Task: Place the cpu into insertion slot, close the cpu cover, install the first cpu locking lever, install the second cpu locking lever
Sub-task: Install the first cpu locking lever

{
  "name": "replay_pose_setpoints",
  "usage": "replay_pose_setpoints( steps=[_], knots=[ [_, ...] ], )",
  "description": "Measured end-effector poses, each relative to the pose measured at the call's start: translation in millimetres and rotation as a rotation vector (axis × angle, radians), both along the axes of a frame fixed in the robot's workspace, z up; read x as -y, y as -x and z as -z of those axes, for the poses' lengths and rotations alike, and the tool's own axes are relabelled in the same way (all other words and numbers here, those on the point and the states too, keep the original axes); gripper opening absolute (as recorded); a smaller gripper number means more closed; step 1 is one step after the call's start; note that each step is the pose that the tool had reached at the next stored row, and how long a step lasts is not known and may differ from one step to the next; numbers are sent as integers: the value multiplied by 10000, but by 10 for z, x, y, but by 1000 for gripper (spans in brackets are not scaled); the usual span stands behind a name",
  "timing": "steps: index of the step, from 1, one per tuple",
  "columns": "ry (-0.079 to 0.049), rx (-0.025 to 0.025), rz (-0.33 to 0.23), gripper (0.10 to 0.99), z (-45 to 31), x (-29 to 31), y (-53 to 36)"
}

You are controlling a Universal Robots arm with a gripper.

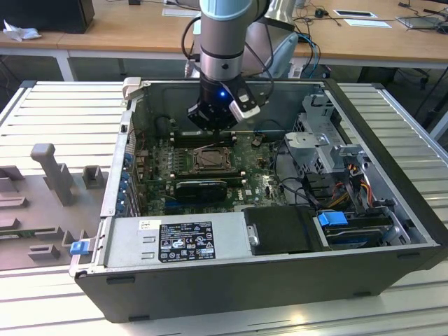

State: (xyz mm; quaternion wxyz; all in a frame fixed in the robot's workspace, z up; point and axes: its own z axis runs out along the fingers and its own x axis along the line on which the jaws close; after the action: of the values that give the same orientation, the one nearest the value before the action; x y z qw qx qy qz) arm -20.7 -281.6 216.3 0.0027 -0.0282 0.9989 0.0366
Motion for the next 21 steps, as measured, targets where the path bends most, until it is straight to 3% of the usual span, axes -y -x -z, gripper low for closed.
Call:
replay_pose_setpoints(
  steps=[7,12,21],
  knots=[
    [10,1,9,106,89,0,-37],
    [131,-1,18,106,121,1,-45],
    [80,2,21,106,150,0,-47]
  ],
)
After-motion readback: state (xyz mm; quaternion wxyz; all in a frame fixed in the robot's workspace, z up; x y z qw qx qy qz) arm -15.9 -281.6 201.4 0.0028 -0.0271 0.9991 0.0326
